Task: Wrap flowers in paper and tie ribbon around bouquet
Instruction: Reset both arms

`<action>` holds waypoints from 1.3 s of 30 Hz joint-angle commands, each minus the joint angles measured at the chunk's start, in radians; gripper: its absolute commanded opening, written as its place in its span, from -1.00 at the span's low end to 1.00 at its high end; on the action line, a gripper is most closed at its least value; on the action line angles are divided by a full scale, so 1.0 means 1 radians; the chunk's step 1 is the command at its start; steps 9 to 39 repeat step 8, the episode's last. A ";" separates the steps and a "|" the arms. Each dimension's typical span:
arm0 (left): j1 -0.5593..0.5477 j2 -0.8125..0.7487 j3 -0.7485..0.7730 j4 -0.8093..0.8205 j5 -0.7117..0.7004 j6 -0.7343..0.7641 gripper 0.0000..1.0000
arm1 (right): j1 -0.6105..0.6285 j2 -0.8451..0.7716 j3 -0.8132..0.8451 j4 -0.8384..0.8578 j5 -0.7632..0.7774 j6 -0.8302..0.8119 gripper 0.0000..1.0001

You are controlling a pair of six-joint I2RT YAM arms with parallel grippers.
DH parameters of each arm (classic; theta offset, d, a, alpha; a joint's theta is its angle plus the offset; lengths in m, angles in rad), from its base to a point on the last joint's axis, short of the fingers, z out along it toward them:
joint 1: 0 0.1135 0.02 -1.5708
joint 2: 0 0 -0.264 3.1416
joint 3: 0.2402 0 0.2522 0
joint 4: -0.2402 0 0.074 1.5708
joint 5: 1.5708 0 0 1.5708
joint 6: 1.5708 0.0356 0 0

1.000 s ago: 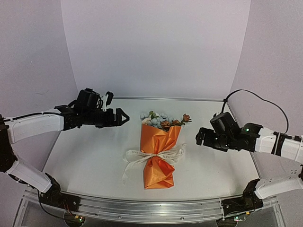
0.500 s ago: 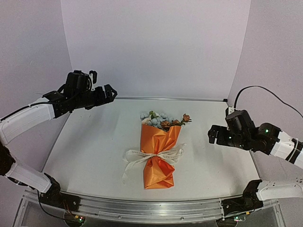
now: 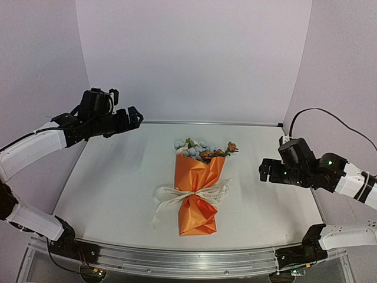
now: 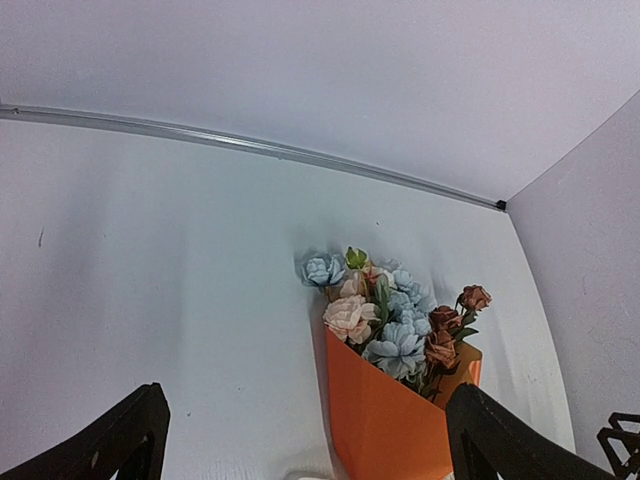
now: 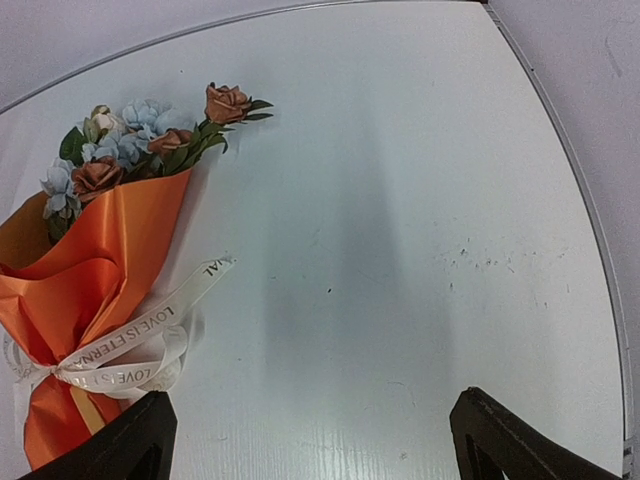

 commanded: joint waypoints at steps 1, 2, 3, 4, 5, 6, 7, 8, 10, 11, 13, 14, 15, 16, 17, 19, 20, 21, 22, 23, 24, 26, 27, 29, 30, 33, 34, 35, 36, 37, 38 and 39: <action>0.000 -0.007 0.036 0.001 -0.004 0.023 0.99 | -0.004 0.000 0.051 -0.015 0.040 -0.019 0.97; 0.000 -0.009 0.033 0.005 0.000 0.024 0.99 | -0.004 0.000 0.053 -0.015 0.041 -0.022 0.97; 0.000 -0.010 0.030 0.008 0.003 0.024 0.99 | -0.004 0.000 0.054 -0.016 0.042 -0.023 0.97; 0.000 -0.012 0.026 0.010 0.004 0.025 0.99 | -0.003 0.001 0.055 -0.016 0.042 -0.023 0.97; 0.000 -0.014 0.024 0.012 0.005 0.026 0.99 | -0.003 0.002 0.055 -0.017 0.042 -0.023 0.97; 0.000 -0.015 0.022 0.012 0.005 0.027 0.99 | -0.004 0.003 0.056 -0.017 0.041 -0.024 0.97; 0.000 -0.015 0.020 0.010 0.003 0.027 0.99 | -0.004 0.004 0.056 -0.018 0.040 -0.024 0.97; 0.000 -0.015 0.019 0.010 0.003 0.027 0.99 | -0.004 0.005 0.056 -0.018 0.039 -0.023 0.97; 0.000 -0.015 0.019 0.010 0.003 0.027 0.99 | -0.004 0.005 0.056 -0.018 0.039 -0.023 0.97; 0.000 -0.015 0.019 0.010 0.003 0.027 0.99 | -0.004 0.005 0.056 -0.018 0.039 -0.023 0.97; 0.000 -0.015 0.019 0.010 0.003 0.027 0.99 | -0.004 0.005 0.056 -0.018 0.039 -0.023 0.97; 0.000 -0.015 0.019 0.010 0.003 0.027 0.99 | -0.004 0.005 0.056 -0.018 0.039 -0.023 0.97; 0.000 -0.015 0.019 0.010 0.003 0.027 0.99 | -0.004 0.005 0.056 -0.018 0.039 -0.023 0.97; 0.000 -0.015 0.019 0.010 0.003 0.027 0.99 | -0.004 0.005 0.056 -0.018 0.039 -0.023 0.97; 0.000 -0.015 0.019 0.010 0.003 0.027 0.99 | -0.004 0.005 0.056 -0.018 0.039 -0.023 0.97; 0.000 -0.015 0.019 0.010 0.003 0.027 0.99 | -0.004 0.005 0.056 -0.018 0.039 -0.023 0.97; 0.000 -0.015 0.019 0.010 0.003 0.027 0.99 | -0.004 0.005 0.056 -0.018 0.039 -0.023 0.97; 0.000 -0.015 0.019 0.010 0.003 0.027 0.99 | -0.004 0.005 0.056 -0.018 0.039 -0.023 0.97; 0.000 -0.015 0.019 0.010 0.003 0.027 0.99 | -0.004 0.005 0.056 -0.018 0.039 -0.023 0.97; 0.000 -0.015 0.019 0.010 0.003 0.027 0.99 | -0.004 0.005 0.056 -0.018 0.039 -0.023 0.97; 0.000 -0.015 0.019 0.010 0.003 0.027 0.99 | -0.004 0.005 0.056 -0.018 0.039 -0.023 0.97; 0.000 -0.015 0.019 0.010 0.003 0.027 0.99 | -0.004 0.005 0.056 -0.018 0.039 -0.023 0.97; 0.000 -0.015 0.019 0.010 0.003 0.027 0.99 | -0.004 0.005 0.056 -0.018 0.039 -0.023 0.97; 0.000 -0.015 0.019 0.010 0.003 0.027 0.99 | -0.004 0.005 0.056 -0.018 0.039 -0.023 0.97; 0.000 -0.015 0.019 0.010 0.003 0.027 0.99 | -0.004 0.005 0.056 -0.018 0.039 -0.023 0.97; 0.000 -0.015 0.019 0.010 0.003 0.027 0.99 | -0.004 0.005 0.056 -0.018 0.039 -0.023 0.97; 0.000 -0.015 0.019 0.010 0.003 0.027 0.99 | -0.004 0.005 0.056 -0.018 0.039 -0.023 0.97; 0.000 -0.015 0.019 0.010 0.003 0.027 0.99 | -0.004 0.005 0.056 -0.018 0.039 -0.023 0.97; 0.000 -0.015 0.019 0.010 0.003 0.027 0.99 | -0.004 0.005 0.056 -0.018 0.039 -0.023 0.97; 0.000 -0.015 0.019 0.010 0.003 0.027 0.99 | -0.004 0.005 0.056 -0.018 0.039 -0.023 0.97; 0.000 -0.015 0.019 0.010 0.003 0.027 0.99 | -0.004 0.005 0.056 -0.018 0.039 -0.023 0.97; 0.000 -0.015 0.019 0.010 0.003 0.027 0.99 | -0.004 0.005 0.056 -0.018 0.039 -0.023 0.97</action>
